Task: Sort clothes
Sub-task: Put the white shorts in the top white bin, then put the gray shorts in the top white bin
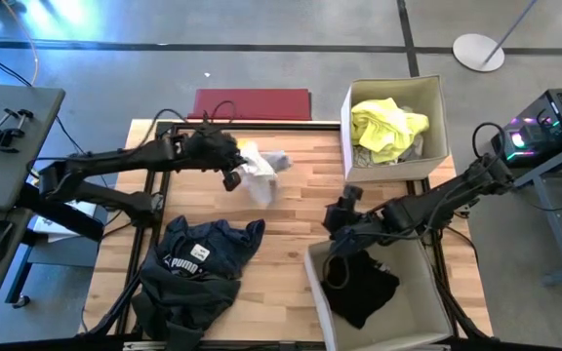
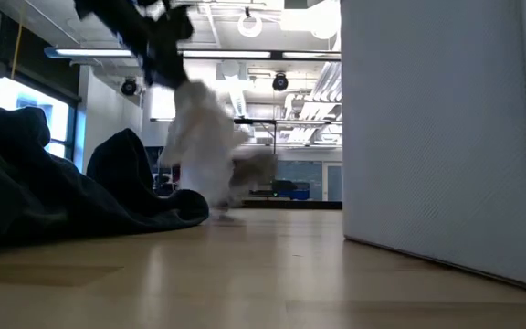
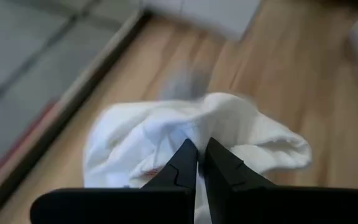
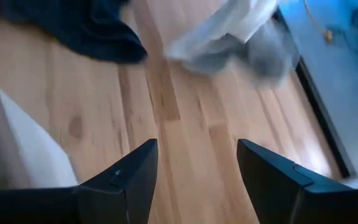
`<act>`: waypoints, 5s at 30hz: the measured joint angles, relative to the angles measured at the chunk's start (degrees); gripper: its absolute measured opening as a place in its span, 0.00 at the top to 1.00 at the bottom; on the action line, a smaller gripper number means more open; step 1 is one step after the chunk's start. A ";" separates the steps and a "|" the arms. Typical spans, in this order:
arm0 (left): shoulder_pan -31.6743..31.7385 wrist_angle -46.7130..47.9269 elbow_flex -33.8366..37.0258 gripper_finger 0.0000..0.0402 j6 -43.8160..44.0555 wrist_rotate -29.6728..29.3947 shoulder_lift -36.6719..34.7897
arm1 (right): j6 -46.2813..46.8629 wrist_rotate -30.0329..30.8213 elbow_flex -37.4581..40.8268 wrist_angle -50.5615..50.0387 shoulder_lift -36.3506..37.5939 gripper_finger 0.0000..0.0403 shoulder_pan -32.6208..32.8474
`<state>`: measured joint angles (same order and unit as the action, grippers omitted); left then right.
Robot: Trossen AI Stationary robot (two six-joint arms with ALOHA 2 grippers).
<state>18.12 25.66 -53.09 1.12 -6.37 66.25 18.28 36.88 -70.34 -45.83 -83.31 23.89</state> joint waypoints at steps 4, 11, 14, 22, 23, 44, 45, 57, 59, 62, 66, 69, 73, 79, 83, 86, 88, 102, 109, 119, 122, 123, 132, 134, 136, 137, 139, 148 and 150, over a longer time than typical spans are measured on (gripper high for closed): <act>-3.61 -4.83 -2.56 1.00 -1.86 -0.08 -3.94 | -4.21 7.39 -2.99 1.49 0.00 0.48 -0.38; -9.21 -19.76 -2.80 1.00 -6.26 5.80 -4.44 | -11.53 13.93 -7.15 7.47 0.11 0.48 -3.94; -11.30 -25.21 -2.83 1.00 -7.50 8.88 -2.61 | -17.36 9.94 -6.68 16.46 0.07 0.48 -6.99; -14.81 -34.82 -2.83 1.00 -9.94 9.32 2.42 | -26.34 -5.02 -4.75 34.77 -0.22 0.48 -14.16; -14.98 -35.50 -2.83 1.00 -9.99 9.31 2.99 | -27.36 -6.34 -4.69 35.86 -0.42 0.49 -14.80; -12.35 -22.56 -2.83 0.63 -8.76 3.49 1.67 | -32.18 11.22 -4.68 35.20 6.74 0.98 -14.74; -12.22 -20.63 -2.83 0.61 -8.68 2.34 1.45 | -33.01 14.94 -4.68 34.16 8.07 0.98 -14.70; -12.14 -12.78 -2.81 0.58 -5.66 -0.70 1.05 | -28.08 36.95 -4.77 11.65 21.94 0.99 -35.82; -12.14 -12.75 -2.81 0.58 -5.70 -0.70 1.05 | -19.82 26.84 -4.77 3.55 22.66 0.99 -43.64; -12.14 -12.77 -2.81 0.58 -5.69 -0.70 1.05 | -7.68 7.01 -4.77 -10.23 21.29 0.99 -57.83; -12.14 -12.78 -2.81 0.58 -5.72 -0.70 1.05 | -3.03 -11.19 -4.06 -23.86 15.08 0.99 -71.82; -12.14 -12.72 -2.81 0.58 -5.75 -0.70 1.01 | -4.74 -14.60 -2.22 -26.13 10.76 0.98 -75.49; -12.14 -11.64 -2.80 0.58 -5.79 -0.73 1.00 | -5.17 -14.61 -2.12 -26.62 6.37 0.98 -73.78; -12.16 -9.64 -2.78 0.58 -5.69 -0.72 1.01 | -6.27 -16.46 -2.06 -28.87 -1.53 0.97 -76.07; -12.16 -8.07 -2.78 0.58 -4.66 -0.72 1.03 | -5.31 -14.52 -2.03 -31.92 -5.70 0.93 -76.94; -12.16 -7.55 -2.78 0.58 -4.37 -0.72 1.03 | -5.66 -14.34 -1.97 -32.95 -6.95 0.85 -77.01; -12.16 -7.38 -2.78 0.58 -4.37 -0.72 1.03 | -6.45 -14.44 -1.97 -33.23 -6.61 0.76 -76.95; -12.16 -7.90 -2.78 0.58 -3.78 -0.72 1.03 | 1.41 -13.09 -8.92 -35.27 5.63 0.48 -71.99; -12.16 -7.90 -2.78 0.58 -2.80 -0.70 1.03 | 3.61 -8.47 -15.12 -33.55 12.17 0.49 -63.77; -12.17 -7.53 -2.81 0.58 -1.75 -0.67 2.04 | 2.22 -2.00 -13.80 -24.49 14.27 0.49 -55.85; -12.21 -7.44 -2.81 0.58 -1.75 -0.68 2.98 | 0.57 -1.94 -9.80 -20.45 13.22 0.49 -59.56; -12.23 -7.40 -2.81 0.58 -1.75 -0.67 3.36 | -0.17 -3.20 -8.00 -19.28 12.73 0.49 -61.51; -12.27 -7.25 -2.81 0.58 -2.40 -0.67 6.57 | -5.38 -18.10 7.63 -9.94 6.93 0.49 -77.82; -12.27 -7.51 -2.81 0.58 -2.40 -0.67 7.27 | -6.49 -18.48 8.25 -9.51 6.61 0.49 -78.44; -12.27 -7.40 -2.81 0.58 -2.36 -0.67 7.83 | -6.81 -18.50 7.44 -10.74 7.03 0.49 -77.84; -12.27 -7.52 -2.81 0.58 -2.25 -0.67 8.05 | -6.88 -18.54 6.57 -11.51 7.31 0.49 -77.44; -12.27 -7.45 -2.81 0.58 -2.22 -0.67 8.50 | -6.77 -18.57 4.29 -13.74 8.67 0.49 -76.56; -12.27 -6.13 -2.81 0.58 -1.68 -0.67 10.84 | -1.37 -16.80 -9.15 -21.71 17.15 0.49 -69.72; -12.27 -6.35 -2.81 0.58 -1.62 -0.67 12.21 | -1.66 -16.39 -9.62 -20.71 19.33 0.49 -67.00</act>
<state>5.85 19.31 -55.90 -0.49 -7.05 78.46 16.62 20.49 -79.96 -66.54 -63.98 -43.11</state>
